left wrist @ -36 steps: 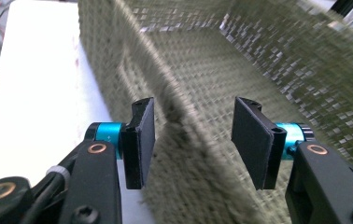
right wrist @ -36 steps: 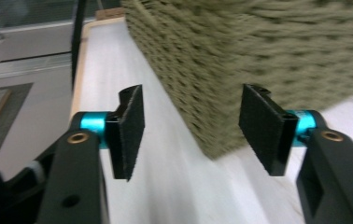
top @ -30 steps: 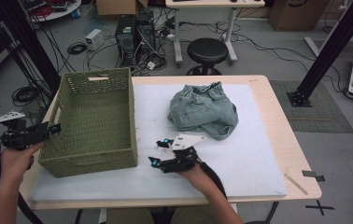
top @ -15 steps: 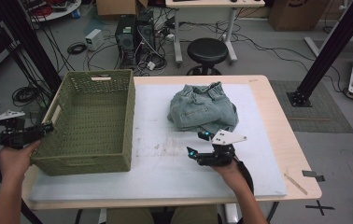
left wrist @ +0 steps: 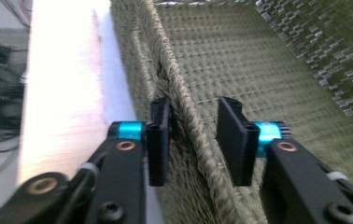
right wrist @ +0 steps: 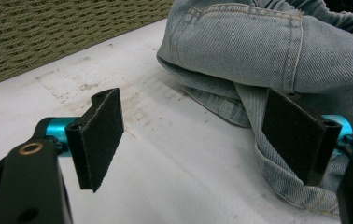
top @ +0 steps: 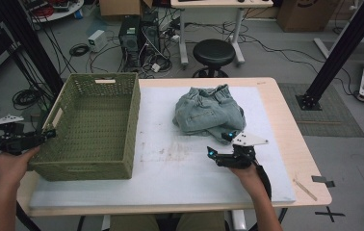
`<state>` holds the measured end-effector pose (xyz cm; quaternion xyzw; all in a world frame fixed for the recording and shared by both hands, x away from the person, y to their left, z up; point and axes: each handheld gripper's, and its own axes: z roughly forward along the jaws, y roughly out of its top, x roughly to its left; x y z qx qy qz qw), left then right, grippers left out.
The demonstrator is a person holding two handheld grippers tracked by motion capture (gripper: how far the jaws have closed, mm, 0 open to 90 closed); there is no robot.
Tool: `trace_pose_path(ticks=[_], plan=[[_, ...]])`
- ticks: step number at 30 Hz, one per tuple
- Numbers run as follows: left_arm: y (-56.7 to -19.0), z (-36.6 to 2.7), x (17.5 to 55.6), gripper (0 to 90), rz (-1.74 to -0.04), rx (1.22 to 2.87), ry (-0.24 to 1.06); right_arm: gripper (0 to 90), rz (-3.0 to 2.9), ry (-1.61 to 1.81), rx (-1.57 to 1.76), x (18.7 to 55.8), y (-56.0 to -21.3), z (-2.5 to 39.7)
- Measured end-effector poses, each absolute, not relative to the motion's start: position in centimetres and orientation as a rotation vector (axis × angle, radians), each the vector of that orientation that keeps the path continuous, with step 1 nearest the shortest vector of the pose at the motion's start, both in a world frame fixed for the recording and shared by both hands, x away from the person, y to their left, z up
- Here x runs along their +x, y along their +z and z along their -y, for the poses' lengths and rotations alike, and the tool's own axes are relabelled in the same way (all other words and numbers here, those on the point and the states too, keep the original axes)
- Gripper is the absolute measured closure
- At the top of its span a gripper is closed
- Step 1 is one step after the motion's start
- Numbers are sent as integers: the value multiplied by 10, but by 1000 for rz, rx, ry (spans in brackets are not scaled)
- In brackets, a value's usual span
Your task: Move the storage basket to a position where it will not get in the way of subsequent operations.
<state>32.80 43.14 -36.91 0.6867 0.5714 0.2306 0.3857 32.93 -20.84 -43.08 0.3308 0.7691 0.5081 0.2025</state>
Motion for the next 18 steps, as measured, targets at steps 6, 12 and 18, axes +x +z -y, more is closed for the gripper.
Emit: trace_pose_path(ticks=[6,12,18], plan=[[-366,-427,326,809,-1523,1774,684,214,-2150,1412,925,328,-433,209],[-366,-436,321,810,-1520,1780,689,214,-2145,1418,928,328,-433,211],[-365,-454,317,810,-1520,1777,685,214,-2148,1410,927,328,-434,210]])
